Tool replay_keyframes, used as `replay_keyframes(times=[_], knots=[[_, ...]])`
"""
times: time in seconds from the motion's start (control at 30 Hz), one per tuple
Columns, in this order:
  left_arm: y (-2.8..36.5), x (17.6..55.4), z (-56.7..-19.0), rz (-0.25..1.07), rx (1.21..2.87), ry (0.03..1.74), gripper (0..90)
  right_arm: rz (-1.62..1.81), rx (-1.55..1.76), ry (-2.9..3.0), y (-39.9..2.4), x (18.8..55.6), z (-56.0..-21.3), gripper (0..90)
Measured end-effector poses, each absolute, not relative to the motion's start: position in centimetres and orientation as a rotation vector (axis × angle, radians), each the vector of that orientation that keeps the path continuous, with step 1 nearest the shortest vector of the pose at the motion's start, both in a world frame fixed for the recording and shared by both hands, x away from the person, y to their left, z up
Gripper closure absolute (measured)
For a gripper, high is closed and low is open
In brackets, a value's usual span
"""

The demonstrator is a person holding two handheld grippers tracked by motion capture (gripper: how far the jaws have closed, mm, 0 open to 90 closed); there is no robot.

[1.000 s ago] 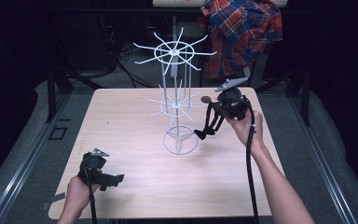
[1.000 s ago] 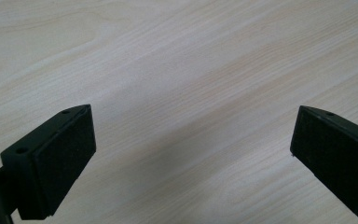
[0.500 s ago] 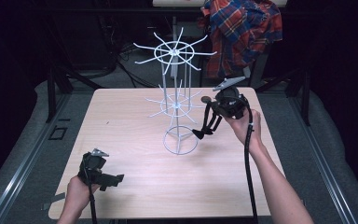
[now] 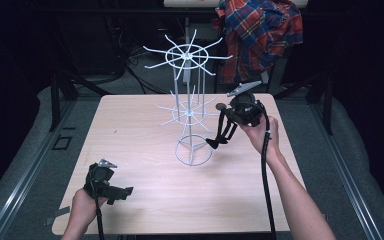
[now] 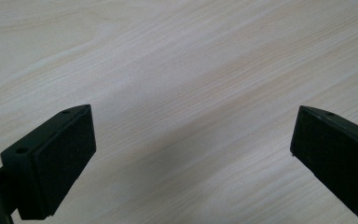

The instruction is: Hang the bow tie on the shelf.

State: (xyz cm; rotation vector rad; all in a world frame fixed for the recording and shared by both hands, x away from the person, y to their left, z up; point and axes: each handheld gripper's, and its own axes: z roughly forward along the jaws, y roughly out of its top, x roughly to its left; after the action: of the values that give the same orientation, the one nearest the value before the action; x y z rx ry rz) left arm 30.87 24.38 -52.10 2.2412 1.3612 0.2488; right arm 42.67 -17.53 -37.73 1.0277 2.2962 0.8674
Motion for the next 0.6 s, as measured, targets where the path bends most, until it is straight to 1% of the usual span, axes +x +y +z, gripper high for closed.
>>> replay_keyframes(times=[0.6], knots=[[24.44,30.87,-52.07,0.252,2.237,1.364,0.0,0.867,1.044,2.323,-17.62,43.13,-38.2,89.8]])
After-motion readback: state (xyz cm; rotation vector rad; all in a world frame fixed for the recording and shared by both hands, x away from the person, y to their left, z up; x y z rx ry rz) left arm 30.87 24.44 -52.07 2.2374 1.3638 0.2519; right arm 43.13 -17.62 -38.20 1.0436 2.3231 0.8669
